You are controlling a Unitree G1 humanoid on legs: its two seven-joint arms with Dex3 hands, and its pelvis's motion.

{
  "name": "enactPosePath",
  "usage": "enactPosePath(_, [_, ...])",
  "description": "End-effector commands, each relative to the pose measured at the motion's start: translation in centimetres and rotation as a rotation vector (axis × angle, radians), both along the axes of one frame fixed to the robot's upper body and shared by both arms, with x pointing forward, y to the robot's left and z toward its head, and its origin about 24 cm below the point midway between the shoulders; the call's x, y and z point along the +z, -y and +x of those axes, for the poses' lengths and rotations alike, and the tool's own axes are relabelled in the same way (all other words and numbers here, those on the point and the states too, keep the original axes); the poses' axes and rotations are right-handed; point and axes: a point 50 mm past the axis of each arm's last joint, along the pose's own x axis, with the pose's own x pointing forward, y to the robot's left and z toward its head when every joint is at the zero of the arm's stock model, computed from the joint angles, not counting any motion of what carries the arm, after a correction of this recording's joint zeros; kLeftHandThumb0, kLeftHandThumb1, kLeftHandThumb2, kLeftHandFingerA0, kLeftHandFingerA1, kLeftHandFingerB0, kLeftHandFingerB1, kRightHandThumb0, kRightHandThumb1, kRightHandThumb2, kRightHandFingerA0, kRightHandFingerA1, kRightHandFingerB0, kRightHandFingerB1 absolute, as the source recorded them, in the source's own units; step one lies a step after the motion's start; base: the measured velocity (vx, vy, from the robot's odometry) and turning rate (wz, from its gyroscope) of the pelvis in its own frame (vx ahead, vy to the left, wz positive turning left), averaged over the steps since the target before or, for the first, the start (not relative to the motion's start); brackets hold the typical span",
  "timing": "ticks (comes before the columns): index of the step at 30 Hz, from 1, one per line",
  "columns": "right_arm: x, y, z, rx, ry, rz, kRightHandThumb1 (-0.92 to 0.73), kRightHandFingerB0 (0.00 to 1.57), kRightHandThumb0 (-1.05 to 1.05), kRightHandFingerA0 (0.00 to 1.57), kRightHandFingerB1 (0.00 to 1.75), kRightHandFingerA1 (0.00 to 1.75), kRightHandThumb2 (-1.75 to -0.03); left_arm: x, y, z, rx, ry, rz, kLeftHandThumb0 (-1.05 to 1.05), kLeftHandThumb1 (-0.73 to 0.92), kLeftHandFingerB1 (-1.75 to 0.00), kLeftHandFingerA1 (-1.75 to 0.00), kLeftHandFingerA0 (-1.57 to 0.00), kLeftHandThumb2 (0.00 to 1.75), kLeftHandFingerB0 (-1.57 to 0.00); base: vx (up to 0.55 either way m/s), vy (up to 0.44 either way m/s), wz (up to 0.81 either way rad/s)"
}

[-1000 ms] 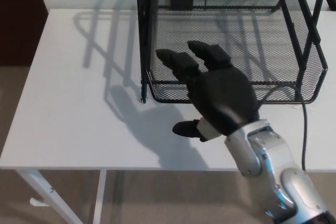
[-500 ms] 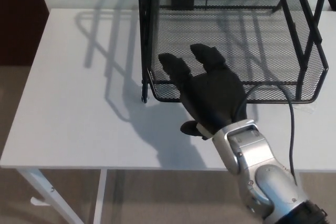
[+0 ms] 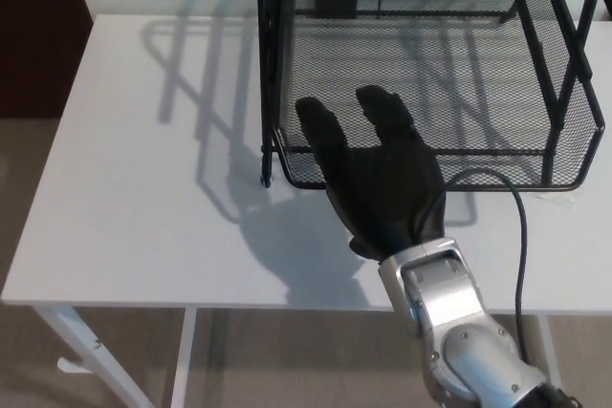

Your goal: The robot walks towards a file tray kept in the middle of a desk and uses its right hand to grab a tray and pulls it out towards itself

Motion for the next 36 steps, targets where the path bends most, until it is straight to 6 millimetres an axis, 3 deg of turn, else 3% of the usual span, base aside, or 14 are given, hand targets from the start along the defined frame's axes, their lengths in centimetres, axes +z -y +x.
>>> enactPosePath(1, [-1.7, 1.8, -0.4, -0.103, -0.031, 0.000, 0.01, 0.00, -0.29, 0.03, 0.48, 0.53, -0.70, 0.3, -0.2, 0.0, -0.060, -0.003, 0.010, -0.49, 0.67, -0.36, -0.42, -0.50, 0.59, -0.35, 0.00, 0.000, 0.00])
enactPosePath(15, [-2.7, 2.0, -2.5, -0.129, -0.080, 0.077, -0.35, 0.22, -0.61, 0.10, 0.29, 0.36, -0.52, 0.2, -0.4, 0.0, -0.077, -0.012, 0.017, -0.49, 0.67, -0.37, -0.42, -0.50, 0.59, -0.37, 0.00, 0.000, 0.00])
enactPosePath(17, [-2.1, 1.6, -3.2, -0.113, -0.075, 0.092, -0.34, 0.20, -0.60, 0.10, 0.29, 0.37, -0.52, 0.2, -0.3, 0.0, -0.074, -0.011, 0.009, -0.47, 0.66, -0.37, -0.42, -0.50, 0.59, -0.37, 0.00, 0.000, 0.00])
enactPosePath(18, [-1.8, 1.4, -3.6, -0.098, -0.073, 0.102, -0.01, 0.00, -0.28, 0.04, 0.48, 0.54, -0.70, 0.3, -0.3, -0.1, -0.069, -0.012, 0.002, -0.47, 0.66, -0.37, -0.42, -0.48, 0.60, -0.36, 0.00, 0.000, 0.00])
enactPosePath(20, [-1.3, 1.2, -4.1, -0.071, -0.062, 0.130, -0.32, 0.20, -0.59, 0.09, 0.30, 0.39, -0.51, 0.4, -0.2, -0.1, -0.069, -0.015, 0.002, -0.47, 0.66, -0.37, -0.42, -0.48, 0.60, -0.36, 0.00, 0.000, 0.00])
enactPosePath(22, [-0.7, 0.9, -4.9, -0.045, -0.060, 0.155, 0.01, 0.00, -0.30, 0.05, 0.49, 0.55, -0.70, 0.4, -0.3, -0.3, -0.074, -0.024, 0.007, -0.46, 0.67, -0.37, -0.42, -0.48, 0.60, -0.36, 0.00, 0.000, 0.00])
enactPosePath(23, [-0.3, 0.7, -5.3, -0.030, -0.047, 0.169, -0.29, 0.13, -0.69, 0.07, 0.31, 0.41, -0.59, 0.3, -0.3, -0.3, -0.080, -0.027, 0.012, -0.47, 0.67, -0.37, -0.42, -0.48, 0.60, -0.36, 0.00, 0.000, 0.00])
enactPosePath(25, [0.4, 0.2, -6.1, -0.009, -0.017, 0.168, 0.00, 0.00, -0.32, 0.05, 0.48, 0.55, -0.71, 0.1, -0.4, -0.4, -0.080, -0.034, 0.019, -0.47, 0.67, -0.37, -0.41, -0.48, 0.60, -0.37, 0.00, 0.000, 0.00])
enactPosePath(26, [0.9, 0.0, -6.6, 0.009, -0.003, 0.181, -0.32, 0.14, -0.55, 0.03, 0.40, 0.42, -0.73, 0.2, -0.4, -0.4, -0.082, -0.035, 0.018, -0.47, 0.67, -0.37, -0.41, -0.48, 0.60, -0.37, 0.00, 0.000, 0.00])
enactPosePath(28, [1.5, -0.3, -7.1, 0.034, 0.011, 0.205, -0.35, 0.22, -0.66, 0.06, 0.30, 0.44, -0.52, 0.3, -0.4, -0.4, -0.088, -0.034, 0.020, -0.47, 0.67, -0.37, -0.41, -0.48, 0.60, -0.37, 0.00, 0.000, 0.00])
enactPosePath(30, [2.1, -0.6, -7.7, 0.056, 0.026, 0.217, -0.34, 0.18, -0.67, 0.07, 0.32, 0.45, -0.52, 0.3, -0.5, -0.4, -0.087, -0.035, 0.021, -0.47, 0.67, -0.37, -0.41, -0.49, 0.60, -0.37, 0.00, 0.000, 0.00])
enactPosePath(31, [2.2, -0.7, -7.9, 0.063, 0.025, 0.225, 0.01, 0.00, -0.31, 0.06, 0.50, 0.55, -0.70, 0.3, -0.6, -0.4, -0.084, -0.036, 0.017, -0.48, 0.67, -0.37, -0.41, -0.49, 0.59, -0.37, 0.00, 0.000, 0.00])
enactPosePath(32, [2.1, -0.8, -8.3, 0.070, 0.025, 0.231, -0.33, 0.20, -0.66, 0.07, 0.33, 0.47, -0.51, 0.3, -0.6, -0.5, -0.082, -0.038, 0.016, -0.47, 0.67, -0.37, -0.41, -0.49, 0.59, -0.36, 0.00, 0.000, 0.00])
enactPosePath(36, [1.5, -0.7, -9.2, 0.071, -0.014, 0.229, -0.36, 0.20, -0.67, 0.09, 0.30, 0.43, -0.52, 0.3, -0.6, -0.8, -0.083, -0.045, 0.014, -0.47, 0.68, -0.36, -0.41, -0.49, 0.59, -0.36, 0.00, 0.000, 0.00])
